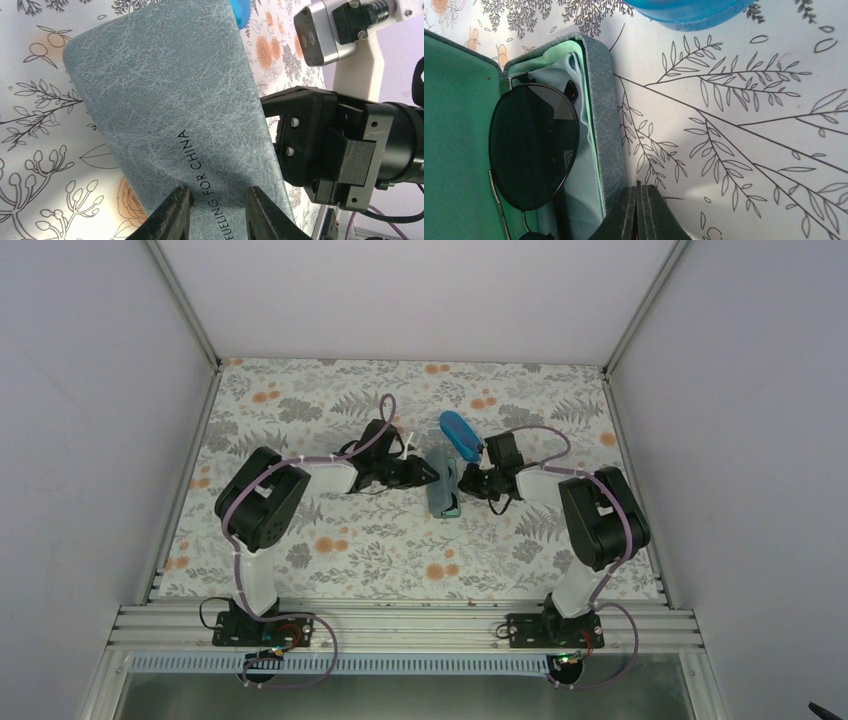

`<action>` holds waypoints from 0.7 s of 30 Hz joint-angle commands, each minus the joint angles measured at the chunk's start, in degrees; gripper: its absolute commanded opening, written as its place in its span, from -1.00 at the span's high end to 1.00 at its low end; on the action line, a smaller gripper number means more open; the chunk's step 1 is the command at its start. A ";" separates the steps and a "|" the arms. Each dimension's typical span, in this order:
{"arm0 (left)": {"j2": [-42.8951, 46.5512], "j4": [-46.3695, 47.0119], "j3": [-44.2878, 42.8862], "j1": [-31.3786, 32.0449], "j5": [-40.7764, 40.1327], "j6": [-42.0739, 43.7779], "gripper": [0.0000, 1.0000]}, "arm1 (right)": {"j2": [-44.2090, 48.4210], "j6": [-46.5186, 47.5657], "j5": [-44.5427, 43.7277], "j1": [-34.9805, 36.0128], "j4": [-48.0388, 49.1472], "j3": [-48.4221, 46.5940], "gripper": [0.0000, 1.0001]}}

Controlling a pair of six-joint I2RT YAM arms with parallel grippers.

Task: Organize the sunglasses
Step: Close the sunglasses case at the center of the board.

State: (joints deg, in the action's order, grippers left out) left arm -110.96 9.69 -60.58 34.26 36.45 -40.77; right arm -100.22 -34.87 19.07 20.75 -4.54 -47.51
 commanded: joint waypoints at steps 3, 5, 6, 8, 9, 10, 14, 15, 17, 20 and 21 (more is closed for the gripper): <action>-3.37 -5.18 -1.84 1.33 -2.68 -0.37 0.41 | -3.08 0.76 6.13 1.66 -2.53 1.56 0.92; -3.81 -6.58 -2.79 1.42 -2.96 -0.11 0.41 | -3.13 0.69 6.35 1.65 -2.50 1.68 0.92; -4.02 -7.07 -3.26 1.49 -3.21 -0.10 0.41 | -3.08 0.79 6.68 1.66 -2.38 1.68 0.92; -4.53 -8.08 -4.10 1.66 -3.36 0.01 0.40 | -3.15 0.95 7.13 1.66 -2.20 1.78 0.91; -5.07 -8.74 -4.66 1.80 -3.43 0.06 0.39 | -3.26 1.02 7.47 1.66 -2.18 1.76 0.91; -5.44 -9.30 -5.19 1.92 -3.44 0.14 0.39 | -3.29 1.04 7.71 1.66 -2.18 1.68 0.90; -6.27 -10.23 -6.26 2.68 -3.79 -0.04 0.39 | -3.48 1.36 8.01 1.66 -2.31 1.73 0.90; -6.24 -10.34 -6.42 2.83 -3.81 -0.15 0.39 | -3.41 1.38 7.80 1.61 -2.44 1.78 0.90; -5.73 -10.39 -6.21 2.91 -4.22 -0.38 0.39 | -3.03 1.13 6.66 1.66 -3.06 1.71 0.90; -2.55 -10.79 -5.78 2.85 -7.02 0.16 0.38 | -0.65 0.58 1.53 1.66 -5.10 1.65 0.89; -1.07 -10.99 -5.56 2.86 -8.32 0.62 0.35 | 0.65 0.67 -0.57 1.66 -6.03 1.71 0.87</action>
State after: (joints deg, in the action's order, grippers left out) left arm -114.67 3.84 -67.18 36.36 33.04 -40.95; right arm -101.01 -34.52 23.22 20.97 -3.77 -47.48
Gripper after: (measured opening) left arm 0.308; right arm 0.052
